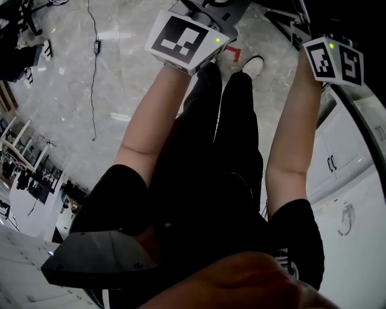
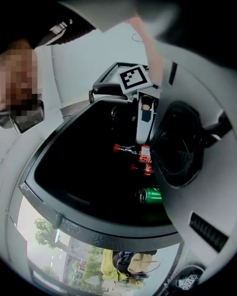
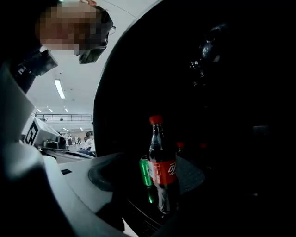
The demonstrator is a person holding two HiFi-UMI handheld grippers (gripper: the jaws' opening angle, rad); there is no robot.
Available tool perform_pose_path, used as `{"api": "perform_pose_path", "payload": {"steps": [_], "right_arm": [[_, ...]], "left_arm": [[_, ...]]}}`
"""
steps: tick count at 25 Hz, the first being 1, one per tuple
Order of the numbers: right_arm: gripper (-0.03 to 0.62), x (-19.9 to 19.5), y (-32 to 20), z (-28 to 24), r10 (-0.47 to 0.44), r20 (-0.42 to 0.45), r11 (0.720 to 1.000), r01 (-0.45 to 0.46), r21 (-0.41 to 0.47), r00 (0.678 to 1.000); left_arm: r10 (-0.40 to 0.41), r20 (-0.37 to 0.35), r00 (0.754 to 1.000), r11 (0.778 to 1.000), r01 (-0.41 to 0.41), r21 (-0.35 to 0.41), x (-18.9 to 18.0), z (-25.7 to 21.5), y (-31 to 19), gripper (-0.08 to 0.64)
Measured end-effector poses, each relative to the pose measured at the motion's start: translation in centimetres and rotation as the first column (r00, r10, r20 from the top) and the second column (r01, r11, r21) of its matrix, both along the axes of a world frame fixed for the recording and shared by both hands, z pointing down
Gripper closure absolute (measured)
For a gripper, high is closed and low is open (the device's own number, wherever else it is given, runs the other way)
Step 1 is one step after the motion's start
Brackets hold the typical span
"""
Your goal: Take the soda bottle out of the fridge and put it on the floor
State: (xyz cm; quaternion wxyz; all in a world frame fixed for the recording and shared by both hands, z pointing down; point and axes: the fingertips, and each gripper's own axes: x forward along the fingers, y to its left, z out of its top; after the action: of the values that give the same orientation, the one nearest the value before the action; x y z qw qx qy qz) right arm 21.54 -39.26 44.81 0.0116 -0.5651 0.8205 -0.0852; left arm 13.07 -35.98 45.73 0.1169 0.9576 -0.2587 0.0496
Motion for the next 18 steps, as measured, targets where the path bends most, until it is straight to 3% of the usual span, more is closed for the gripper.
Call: {"api": "perform_pose_path", "payload": {"steps": [18], "right_arm": [[0.272, 0.1, -7.3, 1.1, -0.011, -0.129, 1.000, 0.008, -0.022, 0.992]], "left_arm": [[0.019, -0.032, 0.999, 1.000, -0.019, 0.002, -0.2, 0.0, -2.9, 0.559]]}}
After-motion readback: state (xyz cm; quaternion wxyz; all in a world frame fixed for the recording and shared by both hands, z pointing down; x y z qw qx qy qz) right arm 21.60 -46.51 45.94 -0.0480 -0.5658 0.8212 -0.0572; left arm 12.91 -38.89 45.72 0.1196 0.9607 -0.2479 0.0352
